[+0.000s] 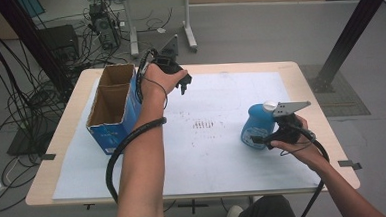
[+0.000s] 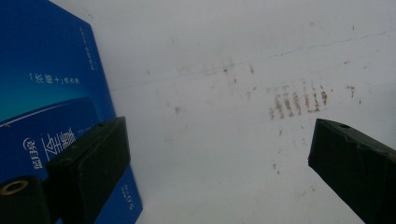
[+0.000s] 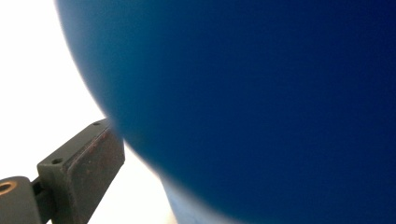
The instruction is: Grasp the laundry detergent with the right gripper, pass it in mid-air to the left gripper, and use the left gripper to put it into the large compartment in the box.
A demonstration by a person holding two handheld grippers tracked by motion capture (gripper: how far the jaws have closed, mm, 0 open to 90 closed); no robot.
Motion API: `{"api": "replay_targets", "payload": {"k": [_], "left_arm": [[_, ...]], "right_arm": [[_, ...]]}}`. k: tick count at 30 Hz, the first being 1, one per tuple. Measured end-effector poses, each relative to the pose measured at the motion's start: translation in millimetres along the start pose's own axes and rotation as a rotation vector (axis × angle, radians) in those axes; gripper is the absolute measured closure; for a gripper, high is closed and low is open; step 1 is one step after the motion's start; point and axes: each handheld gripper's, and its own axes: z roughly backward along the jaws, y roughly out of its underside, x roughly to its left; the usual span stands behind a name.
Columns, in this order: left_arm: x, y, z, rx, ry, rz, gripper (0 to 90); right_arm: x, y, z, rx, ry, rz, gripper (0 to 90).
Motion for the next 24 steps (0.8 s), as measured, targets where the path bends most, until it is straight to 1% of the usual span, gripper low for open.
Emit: {"api": "replay_targets", "payload": {"k": [6,16,24], "left_arm": [[-0.7,-0.4,0.3,-0.001,0.001,-0.002,5.9],[-3.3,0.6,-1.3,0.003,-0.001,-0.011,5.8],[-2.3,1.2,-0.9,0.002,-0.004,-0.009,5.7]], "right_arm": [[-1.4,0.4,0.1,0.000,0.008,-0.004,3.9],[-2.5,2.9,-0.3,-0.015,0.023,-0.004,9.4],[-2.3,4.3,-0.7,-0.026,0.024,0.008,20.1]]}}
